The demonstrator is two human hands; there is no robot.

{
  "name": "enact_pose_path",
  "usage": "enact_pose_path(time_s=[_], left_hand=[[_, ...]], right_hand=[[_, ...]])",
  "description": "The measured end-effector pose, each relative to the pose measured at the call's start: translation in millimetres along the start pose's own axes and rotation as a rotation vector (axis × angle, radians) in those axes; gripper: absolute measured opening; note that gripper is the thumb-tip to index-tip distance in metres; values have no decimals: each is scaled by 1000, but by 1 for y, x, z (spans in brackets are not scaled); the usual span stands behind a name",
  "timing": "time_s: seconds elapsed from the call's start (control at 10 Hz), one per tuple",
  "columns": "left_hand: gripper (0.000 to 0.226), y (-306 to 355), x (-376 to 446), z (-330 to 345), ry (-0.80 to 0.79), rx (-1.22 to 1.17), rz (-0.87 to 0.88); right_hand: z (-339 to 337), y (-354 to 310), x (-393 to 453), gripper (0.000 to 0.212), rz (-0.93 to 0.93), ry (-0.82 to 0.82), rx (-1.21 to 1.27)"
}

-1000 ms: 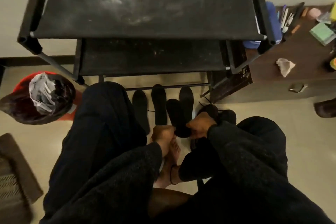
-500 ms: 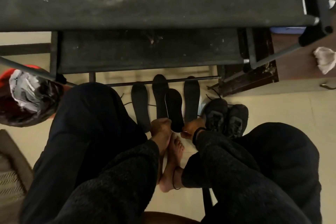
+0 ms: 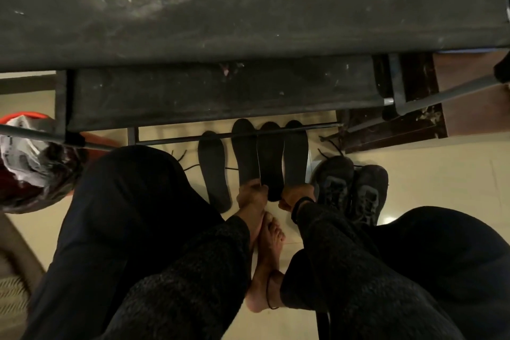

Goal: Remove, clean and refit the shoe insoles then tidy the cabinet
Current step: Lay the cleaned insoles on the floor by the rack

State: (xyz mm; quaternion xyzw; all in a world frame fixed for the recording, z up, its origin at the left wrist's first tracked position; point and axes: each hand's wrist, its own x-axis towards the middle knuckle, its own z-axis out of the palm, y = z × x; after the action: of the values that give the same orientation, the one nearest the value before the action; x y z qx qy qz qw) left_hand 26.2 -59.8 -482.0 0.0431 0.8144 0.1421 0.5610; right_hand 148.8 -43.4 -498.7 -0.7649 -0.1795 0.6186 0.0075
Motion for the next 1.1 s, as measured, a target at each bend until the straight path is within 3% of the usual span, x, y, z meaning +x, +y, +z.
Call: enact_pose_path(time_s=[0.2,0.3,0.5,0.6,0.7,0.9,1.0,1.1], left_hand=[[39,-6,19,6,-126,47,-40],[30,-7,19,6,-154,70,-79],[20,2,9,0,-79,147,-105],[10,6,-5,-6,-122,127,-58],[11,-3,-8,-7,-144,76,-21],[23,-13,-47,-32,-210,52,89],[22,-8,-94,-66,-363,63,150],[23,18,-144,-102,-292,78,268]], right_hand=[[1,6,10,50,1,11,39],[4,7,4,51,32,11,57],[20,1,-8,46,122,172,121],[11,6,-7,50,80,137,72],[13,8,-15,52,89,197,180],[17,12,-57,41,-78,211,128],[4,14,-101,41,-182,113,112],[-18,7,-147,29,-210,74,215]])
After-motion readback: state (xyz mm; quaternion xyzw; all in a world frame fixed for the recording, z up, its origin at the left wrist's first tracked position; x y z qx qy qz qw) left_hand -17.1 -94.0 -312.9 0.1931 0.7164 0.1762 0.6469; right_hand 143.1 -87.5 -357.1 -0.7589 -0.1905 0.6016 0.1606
